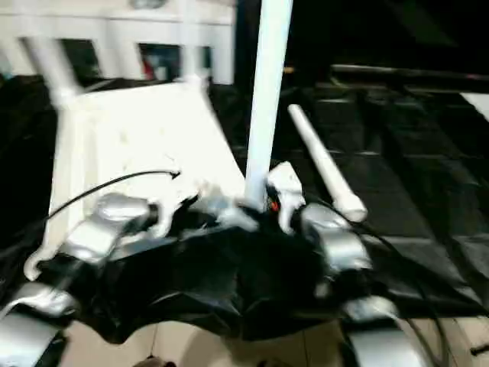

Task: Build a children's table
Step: Rotate leg to tighten

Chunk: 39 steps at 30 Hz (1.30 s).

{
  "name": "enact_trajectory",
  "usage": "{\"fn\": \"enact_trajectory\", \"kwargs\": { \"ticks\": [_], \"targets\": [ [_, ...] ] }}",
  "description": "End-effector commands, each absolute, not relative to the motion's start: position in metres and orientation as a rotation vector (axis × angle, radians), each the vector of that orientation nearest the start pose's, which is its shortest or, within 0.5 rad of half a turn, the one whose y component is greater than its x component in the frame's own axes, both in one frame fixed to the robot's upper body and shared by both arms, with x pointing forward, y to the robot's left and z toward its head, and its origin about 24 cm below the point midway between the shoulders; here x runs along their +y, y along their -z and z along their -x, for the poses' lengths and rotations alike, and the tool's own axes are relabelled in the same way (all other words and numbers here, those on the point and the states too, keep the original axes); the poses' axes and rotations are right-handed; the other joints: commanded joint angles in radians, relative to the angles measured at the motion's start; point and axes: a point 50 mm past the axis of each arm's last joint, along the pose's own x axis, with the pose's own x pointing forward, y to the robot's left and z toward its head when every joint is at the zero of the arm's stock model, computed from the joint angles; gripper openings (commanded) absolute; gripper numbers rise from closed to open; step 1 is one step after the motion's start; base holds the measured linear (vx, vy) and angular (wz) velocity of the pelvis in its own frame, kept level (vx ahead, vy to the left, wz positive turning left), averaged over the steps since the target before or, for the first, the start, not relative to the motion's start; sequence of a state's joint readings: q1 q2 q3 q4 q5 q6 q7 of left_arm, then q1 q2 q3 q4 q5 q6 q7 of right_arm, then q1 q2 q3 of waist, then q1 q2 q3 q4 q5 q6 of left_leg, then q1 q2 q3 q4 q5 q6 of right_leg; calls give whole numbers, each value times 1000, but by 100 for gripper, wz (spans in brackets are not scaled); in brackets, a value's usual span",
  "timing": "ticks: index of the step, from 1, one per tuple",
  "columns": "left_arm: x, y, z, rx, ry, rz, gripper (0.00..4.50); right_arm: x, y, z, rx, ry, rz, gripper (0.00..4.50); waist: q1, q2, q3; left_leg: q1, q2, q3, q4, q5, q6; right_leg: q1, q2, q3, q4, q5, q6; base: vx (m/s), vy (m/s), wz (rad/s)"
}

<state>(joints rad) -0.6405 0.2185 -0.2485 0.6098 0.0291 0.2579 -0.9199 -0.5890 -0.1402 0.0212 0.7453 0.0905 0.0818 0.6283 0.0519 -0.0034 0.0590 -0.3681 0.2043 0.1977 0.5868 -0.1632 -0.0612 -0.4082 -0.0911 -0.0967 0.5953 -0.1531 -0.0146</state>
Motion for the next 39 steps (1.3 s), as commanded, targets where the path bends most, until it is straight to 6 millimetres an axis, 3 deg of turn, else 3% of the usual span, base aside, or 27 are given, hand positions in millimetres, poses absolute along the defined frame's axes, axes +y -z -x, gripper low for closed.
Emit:
{"fn": "enact_trajectory", "kwargs": {
  "ticks": [1,6,7,10,13,17,24,26,27,33,39],
  "targets": [
    [81,-75,-344,318,1049,-274,0,-103,-32,-343,299,-666,-38,269,1,3,-71,15,25,-22,-68,-306,5,42,-59,48,-91,-420,-152,0,0,0],
    [66,-75,-347,298,993,-248,0,-80,-32,-347,282,-557,-52,269,-3,5,-77,12,25,-18,-67,-267,11,48,-56,49,-76,-286,-200,0,0,0],
    [65,-75,-347,295,996,-248,0,-79,-32,-347,278,-562,-49,304,-2,6,-77,11,25,-17,-66,-259,18,49,-57,50,-74,-267,-206,0,0,0],
    [62,-74,-345,294,1020,-239,0,-72,-34,-346,261,-598,-48,345,-2,5,-76,10,24,-15,-66,-256,32,52,-56,50,-74,-261,-208,0,0,0],
    [64,-73,-341,278,1070,-264,0,-76,-37,-346,249,-638,-14,383,-1,0,-74,11,25,-17,-67,-273,34,52,-59,49,-78,-313,-196,0,0,0],
    [70,-73,-337,268,1126,-295,0,-83,-40,-345,234,-701,36,393,-2,-2,-74,8,26,-17,-67,-271,39,52,-59,50,-78,-313,-192,0,0,0],
    [90,-71,-326,281,1235,-329,0,-102,-47,-331,204,-939,68,393,8,-3,-74,9,31,-15,-67,-251,58,52,-59,53,-72,-276,-202,0,0,0],
    [97,-69,-320,303,1284,-340,0,-109,-48,-326,208,-999,77,393,12,-3,-72,9,32,-15,-68,-256,56,53,-59,53,-72,-284,-203,0,0,0],
    [101,-69,-318,316,1303,-343,0,-112,-48,-324,212,-1024,81,393,13,6,-72,12,34,-15,-69,-270,49,48,-58,53,-74,-290,-205,0,0,0],
    [123,-69,-310,371,1345,-371,0,-121,-47,-313,234,-1129,96,393,29,4,-69,17,36,-16,-73,-301,25,45,-58,54,-75,-328,-194,0,0,0],
    [146,-70,-298,433,1339,-380,0,-121,-45,-303,260,-1216,111,393,35,3,-72,15,38,-17,-75,-280,19,47,-59,56,-65,-290,-201,0,0,0]
  ]
}}
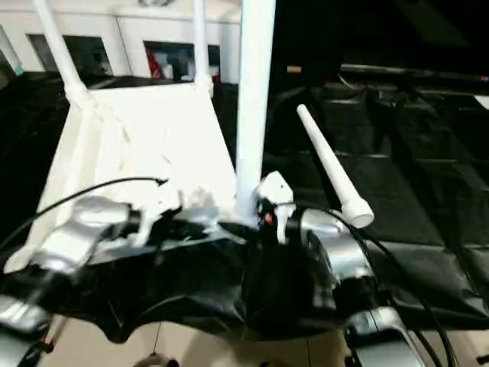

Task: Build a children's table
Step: Rotate leg to tighten

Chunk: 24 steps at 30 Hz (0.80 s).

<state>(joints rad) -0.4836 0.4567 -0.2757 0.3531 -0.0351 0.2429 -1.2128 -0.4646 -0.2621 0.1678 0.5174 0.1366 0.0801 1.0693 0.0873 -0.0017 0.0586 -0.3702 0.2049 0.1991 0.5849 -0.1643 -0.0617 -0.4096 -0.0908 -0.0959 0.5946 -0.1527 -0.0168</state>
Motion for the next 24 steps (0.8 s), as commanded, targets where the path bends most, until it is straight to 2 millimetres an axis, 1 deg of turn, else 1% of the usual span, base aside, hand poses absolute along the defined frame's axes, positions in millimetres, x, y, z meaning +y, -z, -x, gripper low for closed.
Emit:
{"fn": "enact_trajectory", "kwargs": {
  "ticks": [1,2,3,4,5,6,8,10,11,12,13,19,20,21,22,23,24],
  "targets": [
    [149,-70,-297,441,1339,-381,0,-121,-45,-302,263,-1222,114,393,-2,1,-69,17,35,-17,-73,-284,22,46,-57,54,-67,-301,-198,0,0,0],
    [152,-70,-294,451,1339,-382,0,-121,-44,-302,265,-1228,113,377,-3,-2,-68,18,35,-17,-73,-290,19,45,-57,54,-69,-314,-196,0,0,0],
    [153,-70,-293,453,1339,-383,0,-121,-44,-302,265,-1229,113,367,-2,0,-68,18,36,-18,-73,-295,16,45,-59,55,-69,-324,-195,0,0,0],
    [158,-69,-290,469,1341,-384,0,-120,-45,-301,266,-1237,108,367,-2,-4,-68,18,35,-18,-73,-296,16,46,-59,55,-70,-333,-192,0,0,0],
    [162,-69,-287,481,1341,-384,0,-119,-45,-301,266,-1245,104,367,-3,0,-68,18,37,-20,-75,-302,12,46,-61,55,-69,-339,-190,0,0,0],
    [164,-69,-285,485,1343,-383,0,-119,-45,-301,268,-1251,102,354,-4,-4,-67,18,36,-20,-75,-307,12,45,-61,55,-70,-353,-184,0,0,0],
    [165,-69,-283,489,1343,-382,0,-118,-45,-301,270,-1255,102,331,-4,-3,-66,19,36,-19,-75,-308,9,42,-60,56,-71,-357,-183,0,0,0],
    [166,-70,-281,492,1343,-381,0,-117,-45,-301,272,-1259,102,311,-5,-5,-66,18,36,-21,-77,-308,6,44,-59,56,-70,-354,-181,0,0,0],
    [166,-70,-280,493,1344,-378,0,-116,-44,-300,273,-1265,100,299,-5,-6,-66,19,36,-20,-77,-308,4,43,-59,56,-71,-354,-180,0,0,0],
    [164,-70,-278,493,1346,-373,0,-114,-44,-300,276,-1272,97,299,-6,-7,-66,19,36,-20,-77,-308,3,43,-59,56,-70,-350,-181,0,0,0],
    [164,-69,-278,493,1347,-373,0,-114,-43,-300,276,-1273,96,286,-7,-7,-66,19,35,-20,-76,-309,2,43,-60,57,-70,-348,-182,0,0,0],
    [160,-69,-280,486,1331,-373,0,-112,-42,-300,276,-1271,87,275,-9,-9,-67,18,33,-19,-74,-292,6,46,-60,57,-68,-327,-187,0,0,0],
    [159,-70,-281,481,1323,-374,0,-112,-42,-300,274,-1264,86,275,-9,-6,-66,18,33,-19,-74,-298,4,45,-59,57,-69,-334,-186,0,0,0],
    [158,-70,-284,471,1306,-375,0,-111,-41,-302,274,-1240,81,274,-9,-7,-66,19,33,-19,-74,-301,2,44,-59,57,-70,-335,-186,0,0,0],
    [156,-70,-288,461,1270,-373,0,-110,-39,-305,270,-1186,70,274,-9,-2,-66,19,33,-21,-75,-307,-2,44,-59,57,-69,-340,-186,0,0,0],
    [149,-71,-301,440,1178,-363,0,-108,-36,-315,257,-1033,32,274,-14,0,-63,22,31,-19,-73,-327,-16,39,-59,57,-77,-367,-183,0,0,0],
    [149,-71,-301,440,1178,-363,0,-108,-36,-315,257,-1033,32,274,-14,0,-63,22,31,-19,-73,-327,-16,39,-59,57,-77,-367,-183,0,0,0]
  ]
}}
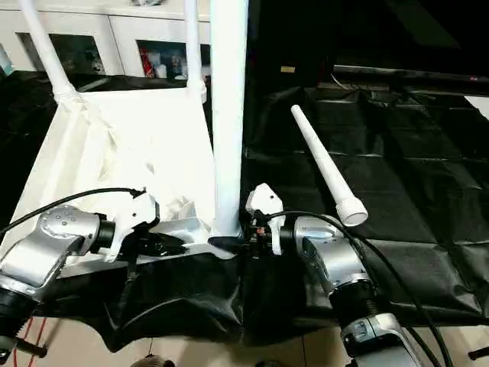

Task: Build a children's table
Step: Rotate leg to tighten

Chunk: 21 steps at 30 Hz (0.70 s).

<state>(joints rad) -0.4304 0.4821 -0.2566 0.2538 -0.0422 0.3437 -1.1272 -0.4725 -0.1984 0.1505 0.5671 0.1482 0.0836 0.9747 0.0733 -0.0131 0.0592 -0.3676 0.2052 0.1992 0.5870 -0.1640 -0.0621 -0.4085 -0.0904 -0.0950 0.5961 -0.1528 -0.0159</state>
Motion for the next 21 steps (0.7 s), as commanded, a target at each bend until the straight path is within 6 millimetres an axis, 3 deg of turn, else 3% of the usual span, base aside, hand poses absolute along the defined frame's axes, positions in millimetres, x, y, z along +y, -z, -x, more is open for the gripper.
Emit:
{"fn": "enact_trajectory", "kwargs": {
  "ticks": [1,2,3,4,5,8,11,14,15,17,19,21],
  "targets": [
    [145,-72,-310,427,1116,-353,0,-105,-34,-321,262,-927,11,274,-4,7,-66,19,28,-24,-77,-338,-27,44,-61,52,-79,-401,-171,0,0,0],
    [144,-72,-312,425,1105,-350,0,-105,-33,-322,265,-907,9,274,-8,6,-64,17,27,-25,-77,-339,-29,43,-60,52,-81,-415,-164,0,0,0],
    [141,-72,-315,417,1083,-349,0,-103,-31,-324,275,-867,7,274,-12,12,-67,21,27,-27,-75,-347,-33,42,-63,51,-83,-431,-157,0,0,0],
    [137,-73,-319,409,1058,-344,0,-101,-28,-326,285,-827,7,273,-15,9,-67,18,25,-26,-75,-345,-32,43,-61,50,-85,-430,-154,0,0,0],
    [133,-74,-324,399,1035,-344,0,-98,-26,-329,297,-776,0,273,-16,15,-67,21,26,-27,-74,-351,-32,40,-61,50,-86,-431,-153,0,0,0],
    [123,-75,-331,386,989,-334,0,-91,-22,-333,312,-687,-11,273,-21,12,-69,19,24,-25,-73,-341,-28,40,-59,50,-86,-408,-157,0,0,0],
    [115,-75,-336,379,949,-331,0,-80,-21,-337,323,-608,-34,273,-22,14,-74,15,26,-24,-72,-304,-21,45,-57,51,-75,-323,-181,0,0,0],
    [111,-74,-338,377,932,-331,0,-73,-21,-338,316,-601,-31,273,-23,14,-74,14,26,-23,-73,-299,-19,45,-56,51,-72,-296,-192,0,0,0],
    [105,-72,-339,373,925,-325,0,-59,-24,-337,281,-649,-9,308,-23,12,-75,14,26,-21,-71,-291,-14,46,-56,52,-69,-271,-200,0,0,0],
    [102,-72,-337,365,950,-320,0,-51,-27,-336,261,-713,-28,343,-22,11,-73,14,26,-20,-70,-297,-2,48,-58,52,-72,-283,-198,0,0,0],
    [102,-72,-335,358,983,-321,0,-49,-31,-335,250,-769,-60,350,-23,12,-72,13,26,-20,-72,-301,2,49,-57,52,-73,-296,-192,0,0,0],
    [104,-71,-331,348,1033,-329,0,-53,-34,-334,241,-828,-45,388,-24,12,-72,12,26,-22,-72,-311,5,50,-58,51,-75,-316,-186,0,0,0]
  ]
}}
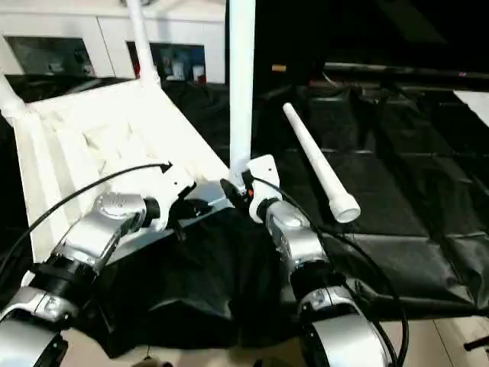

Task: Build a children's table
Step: Rotate leg to tighten

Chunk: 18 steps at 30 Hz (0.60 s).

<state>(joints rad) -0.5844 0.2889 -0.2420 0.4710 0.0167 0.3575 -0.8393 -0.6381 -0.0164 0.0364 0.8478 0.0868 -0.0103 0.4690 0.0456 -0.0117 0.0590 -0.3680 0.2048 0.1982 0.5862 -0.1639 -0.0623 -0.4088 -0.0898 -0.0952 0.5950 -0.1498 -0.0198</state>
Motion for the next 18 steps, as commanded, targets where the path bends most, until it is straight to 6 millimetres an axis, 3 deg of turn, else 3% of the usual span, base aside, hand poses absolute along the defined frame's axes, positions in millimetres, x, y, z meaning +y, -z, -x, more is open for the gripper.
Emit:
{"fn": "enact_trajectory", "kwargs": {
  "ticks": [1,5,6,8,9,13,18],
  "targets": [
    [107,-71,-329,338,1064,-341,0,-58,-34,-334,237,-867,5,388,4,11,-73,13,27,-21,-71,-313,8,50,-59,51,-75,-319,-182,0,0,0],
    [115,-69,-324,348,1116,-351,0,-71,-37,-333,234,-957,39,390,6,17,-73,14,29,-21,-70,-313,10,50,-58,52,-70,-291,-198,0,0,0],
    [116,-70,-323,342,1136,-353,0,-75,-39,-333,227,-973,34,390,6,15,-72,13,29,-20,-71,-315,12,50,-57,52,-71,-290,-199,0,0,0],
    [120,-70,-319,351,1173,-345,0,-83,-43,-331,214,-1017,33,390,11,22,-74,16,31,-21,-70,-309,11,51,-58,53,-67,-264,-210,0,0,0],
    [120,-70,-319,351,1173,-345,0,-83,-43,-331,214,-1017,33,390,11,20,-73,15,32,-20,-71,-306,12,51,-56,53,-67,-256,-214,0,0,0],
    [129,-70,-308,379,1311,-353,0,-111,-49,-321,221,-1157,87,390,27,22,-72,15,33,-16,-69,-297,22,53,-54,52,-63,-237,-223,0,0,0],
    [137,-69,-304,414,1368,-371,0,-121,-50,-308,256,-1269,102,374,47,19,-67,23,35,-15,-72,-329,16,45,-57,53,-73,-329,-199,0,0,0]
  ]
}}
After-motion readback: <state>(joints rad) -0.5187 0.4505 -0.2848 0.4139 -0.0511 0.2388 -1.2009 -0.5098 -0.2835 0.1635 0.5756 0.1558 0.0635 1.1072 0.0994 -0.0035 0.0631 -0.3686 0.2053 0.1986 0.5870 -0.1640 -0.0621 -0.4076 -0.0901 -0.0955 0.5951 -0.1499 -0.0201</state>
